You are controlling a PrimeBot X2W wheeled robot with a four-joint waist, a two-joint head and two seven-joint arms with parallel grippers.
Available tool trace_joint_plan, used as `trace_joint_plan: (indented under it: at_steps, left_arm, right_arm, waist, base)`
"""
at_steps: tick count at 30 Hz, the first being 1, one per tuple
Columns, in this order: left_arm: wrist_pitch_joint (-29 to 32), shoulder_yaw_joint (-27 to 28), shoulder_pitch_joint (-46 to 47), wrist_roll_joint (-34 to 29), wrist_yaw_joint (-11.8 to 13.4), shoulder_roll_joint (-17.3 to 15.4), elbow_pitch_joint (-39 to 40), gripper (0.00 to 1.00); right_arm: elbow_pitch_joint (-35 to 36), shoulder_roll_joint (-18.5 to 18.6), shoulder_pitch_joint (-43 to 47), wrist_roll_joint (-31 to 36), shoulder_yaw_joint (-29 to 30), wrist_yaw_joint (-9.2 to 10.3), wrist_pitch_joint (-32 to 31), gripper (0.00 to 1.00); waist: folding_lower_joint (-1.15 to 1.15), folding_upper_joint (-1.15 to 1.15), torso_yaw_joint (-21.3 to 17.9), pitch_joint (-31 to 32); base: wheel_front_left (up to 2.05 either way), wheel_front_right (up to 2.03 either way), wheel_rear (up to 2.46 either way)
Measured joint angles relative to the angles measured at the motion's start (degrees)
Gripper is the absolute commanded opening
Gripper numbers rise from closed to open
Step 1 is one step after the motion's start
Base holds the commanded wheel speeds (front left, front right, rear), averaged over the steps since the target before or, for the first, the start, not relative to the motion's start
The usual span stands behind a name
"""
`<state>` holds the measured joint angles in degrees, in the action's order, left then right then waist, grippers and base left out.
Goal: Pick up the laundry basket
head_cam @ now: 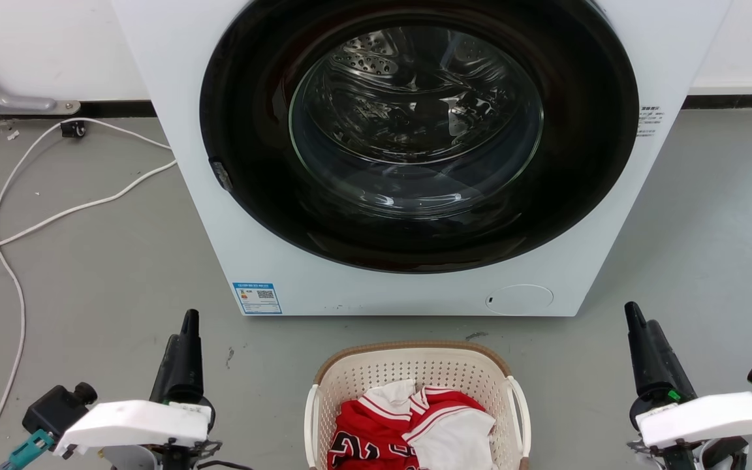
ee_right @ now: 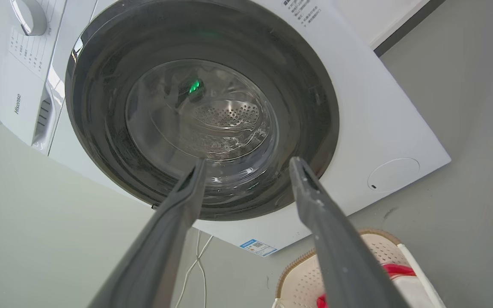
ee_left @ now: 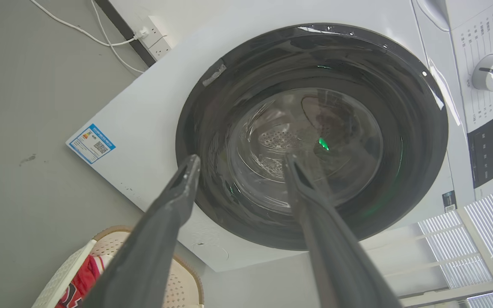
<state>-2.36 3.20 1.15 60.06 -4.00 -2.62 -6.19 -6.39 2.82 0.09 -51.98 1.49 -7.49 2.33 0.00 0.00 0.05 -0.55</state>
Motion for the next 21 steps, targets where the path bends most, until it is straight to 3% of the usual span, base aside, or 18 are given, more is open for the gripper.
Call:
trace_joint_plan:
  at_steps: [21]
  left_arm:
    - [-3.91, -2.24, -2.19, -15.83, -0.01, -0.05, 3.52, 1.00]
  right_arm:
    - [3.23, 0.01, 2.34, 18.81, -2.26, 0.00, 3.81, 1.00]
  waist:
    - [0.00, 0.00, 0.14, -0.08]
  base:
    - [0.00, 0.00, 0.00]
